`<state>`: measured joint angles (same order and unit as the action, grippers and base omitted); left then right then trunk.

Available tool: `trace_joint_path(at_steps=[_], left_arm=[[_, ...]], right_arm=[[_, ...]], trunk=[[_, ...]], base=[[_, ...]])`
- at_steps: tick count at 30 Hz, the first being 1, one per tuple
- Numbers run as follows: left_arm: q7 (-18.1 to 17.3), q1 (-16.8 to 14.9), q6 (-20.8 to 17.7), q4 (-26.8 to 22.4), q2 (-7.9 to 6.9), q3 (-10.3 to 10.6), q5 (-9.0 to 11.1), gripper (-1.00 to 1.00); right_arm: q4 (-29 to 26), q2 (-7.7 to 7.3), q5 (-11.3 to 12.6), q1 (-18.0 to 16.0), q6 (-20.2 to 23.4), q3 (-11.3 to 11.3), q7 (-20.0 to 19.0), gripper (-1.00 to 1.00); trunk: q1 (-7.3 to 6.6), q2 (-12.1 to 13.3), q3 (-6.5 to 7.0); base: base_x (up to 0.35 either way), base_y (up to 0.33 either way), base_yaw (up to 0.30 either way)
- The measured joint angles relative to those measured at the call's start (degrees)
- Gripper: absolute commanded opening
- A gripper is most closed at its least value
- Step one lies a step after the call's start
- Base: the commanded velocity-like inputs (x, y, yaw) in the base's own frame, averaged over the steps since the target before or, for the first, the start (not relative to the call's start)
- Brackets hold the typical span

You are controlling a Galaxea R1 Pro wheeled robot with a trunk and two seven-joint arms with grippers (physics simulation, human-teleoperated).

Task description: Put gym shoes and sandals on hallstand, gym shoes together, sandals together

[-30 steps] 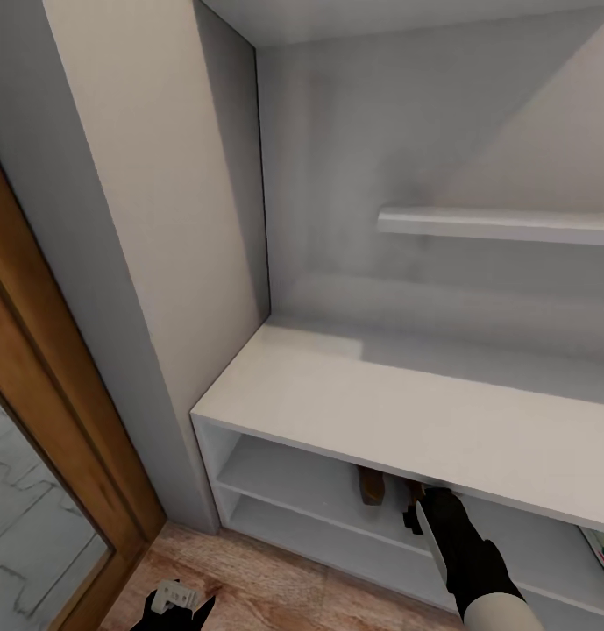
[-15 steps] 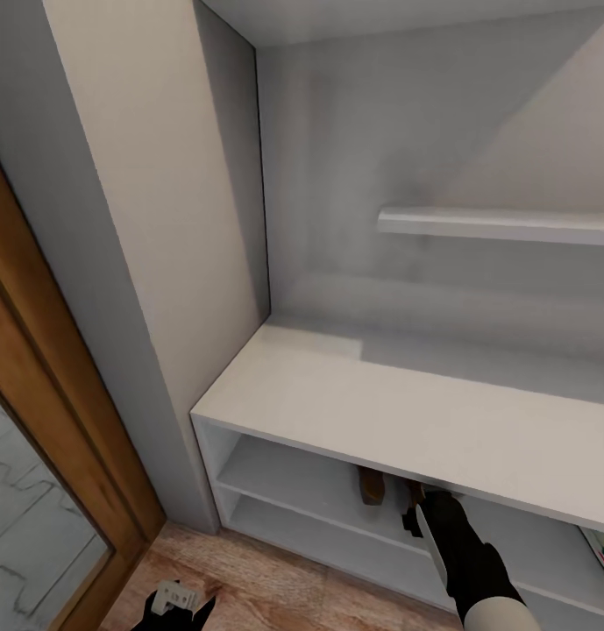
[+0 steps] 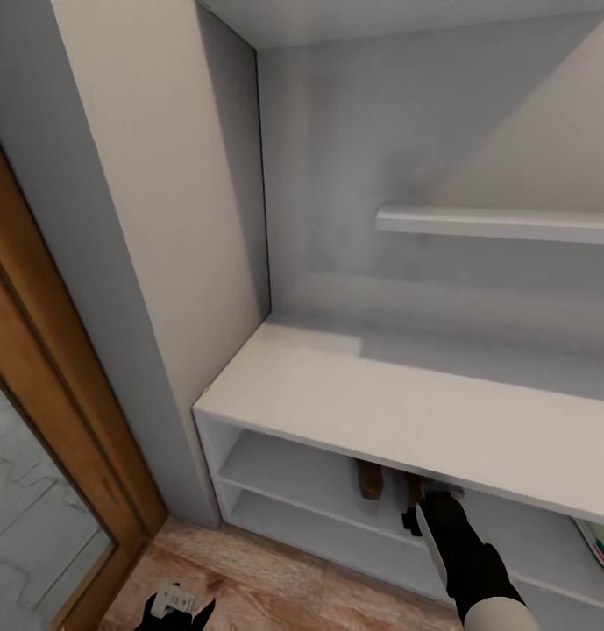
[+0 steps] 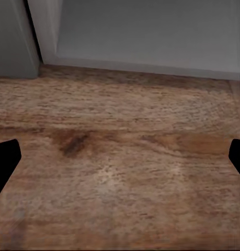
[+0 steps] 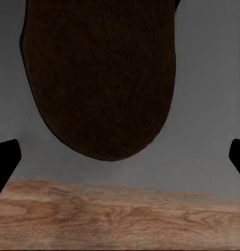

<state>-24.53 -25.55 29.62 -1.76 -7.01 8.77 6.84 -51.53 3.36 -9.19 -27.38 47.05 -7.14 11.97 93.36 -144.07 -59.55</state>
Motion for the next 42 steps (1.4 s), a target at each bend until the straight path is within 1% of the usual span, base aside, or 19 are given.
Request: trace_joint_path(at_steps=[17, 22, 34, 35, 36, 39, 40, 41, 42], left_arm=[[0.0, 0.0, 0.0, 0.0, 0.0, 0.0, 0.0, 1.0], [0.0, 0.0, 0.0, 0.0, 0.0, 0.0, 0.0, 1.0], [0.0, 0.0, 0.0, 0.0, 0.0, 0.0, 0.0, 1.0], [0.0, 0.0, 0.0, 0.0, 0.0, 0.0, 0.0, 1.0], [0.0, 0.0, 0.0, 0.0, 0.0, 0.0, 0.0, 1.0], [0.0, 0.0, 0.0, 0.0, 0.0, 0.0, 0.0, 1.0], [0.0, 0.0, 0.0, 0.0, 0.0, 0.0, 0.0, 1.0], [0.0, 0.0, 0.0, 0.0, 0.0, 0.0, 0.0, 1.0], [0.0, 0.0, 0.0, 0.0, 0.0, 0.0, 0.0, 1.0]], right_arm=[[0.0, 0.0, 0.0, 0.0, 0.0, 0.0, 0.0, 1.0], [0.0, 0.0, 0.0, 0.0, 0.0, 0.0, 0.0, 1.0], [0.0, 0.0, 0.1, 0.0, -0.1, -0.2, -0.1, 1.0], [0.0, 0.0, 0.1, 0.0, -0.6, -0.2, -0.1, 1.0], [0.2, 0.02, 0.1, 0.0, -2.6, -0.2, -0.1, 1.0], [0.2, 0.02, 0.1, 0.0, -5.6, -0.2, -0.1, 1.0], [0.3, 0.01, 0.1, 0.0, -6.0, -0.2, 0.0, 1.0], [0.6, 0.0, 0.3, 0.0, -7.8, -0.2, -0.2, 1.0], [0.7, 0.0, 0.3, 0.0, -8.3, -0.2, -0.2, 1.0]], trunk=[[0.0, 0.0, 0.0], [-0.02, 0.0, 0.0], [-0.03, 0.0, 0.0], [-0.03, 0.0, 0.0], [-0.03, 0.0, 0.0], [-0.03, 0.0, 0.0], [-0.03, 0.0, 0.0], [-0.03, 0.0, 0.0], [-0.03, 0.0, 0.0]], base=[[-0.304, 0.0, 0.0], [-0.104, 0.0, 0.0], [-0.015, 0.0, 0.0], [0.0, 0.0, 0.0], [0.0, 0.0, 0.0], [0.0, 0.0, 0.0], [0.0, 0.0, 0.0], [0.0, 0.0, 0.0], [-0.015, 0.0, 0.0]])
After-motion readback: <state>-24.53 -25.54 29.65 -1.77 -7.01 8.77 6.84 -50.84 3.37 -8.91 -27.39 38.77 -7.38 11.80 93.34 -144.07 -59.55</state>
